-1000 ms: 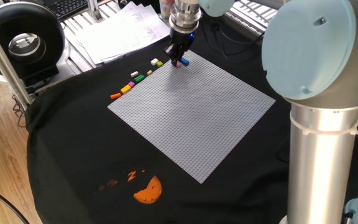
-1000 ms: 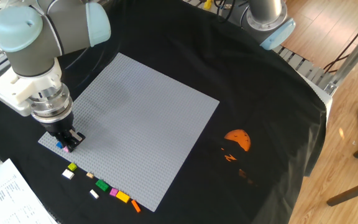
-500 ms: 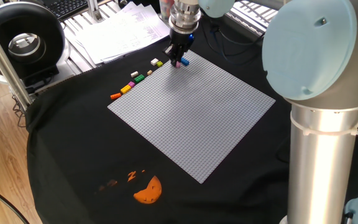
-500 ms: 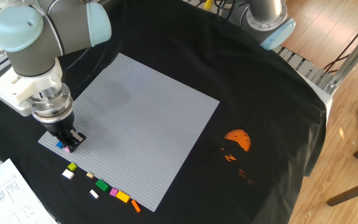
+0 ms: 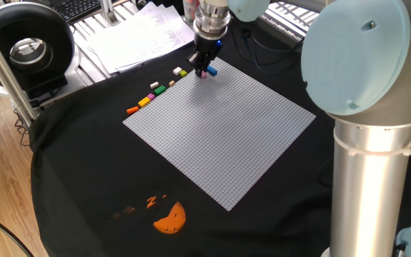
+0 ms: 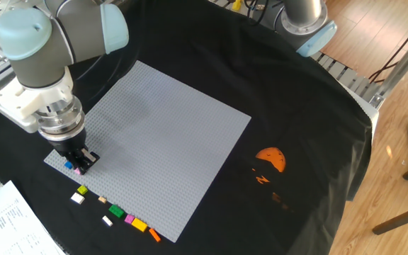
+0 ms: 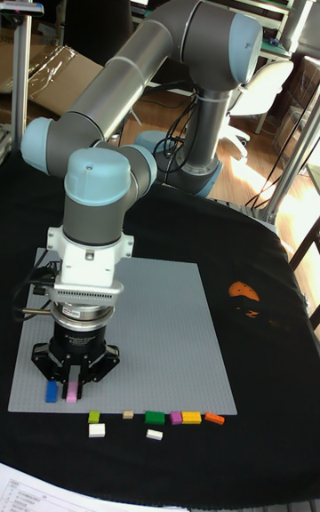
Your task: Build with small Lego blocks
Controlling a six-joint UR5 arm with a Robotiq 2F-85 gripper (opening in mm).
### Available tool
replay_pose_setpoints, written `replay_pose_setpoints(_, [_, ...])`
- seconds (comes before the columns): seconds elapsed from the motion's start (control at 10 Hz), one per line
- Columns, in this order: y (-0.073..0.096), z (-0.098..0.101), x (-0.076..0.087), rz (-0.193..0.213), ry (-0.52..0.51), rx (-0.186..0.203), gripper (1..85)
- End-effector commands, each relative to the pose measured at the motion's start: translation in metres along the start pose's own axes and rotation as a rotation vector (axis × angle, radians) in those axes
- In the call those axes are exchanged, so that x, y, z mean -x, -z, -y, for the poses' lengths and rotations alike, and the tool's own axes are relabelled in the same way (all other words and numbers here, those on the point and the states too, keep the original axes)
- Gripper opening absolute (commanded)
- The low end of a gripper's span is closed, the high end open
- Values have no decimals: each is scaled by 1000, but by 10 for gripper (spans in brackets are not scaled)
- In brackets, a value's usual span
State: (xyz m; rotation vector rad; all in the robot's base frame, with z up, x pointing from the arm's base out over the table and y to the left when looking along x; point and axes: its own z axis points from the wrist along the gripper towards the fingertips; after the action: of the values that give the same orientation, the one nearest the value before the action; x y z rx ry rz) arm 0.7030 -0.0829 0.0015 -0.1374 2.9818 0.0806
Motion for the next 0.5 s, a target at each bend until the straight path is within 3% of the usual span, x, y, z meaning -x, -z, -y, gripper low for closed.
replay_pose_setpoints(0.0, [2,-2,-1,-6,-3,14,50])
replay_pose_setpoints(0.4, [-3,0,0,-2,3,15,50])
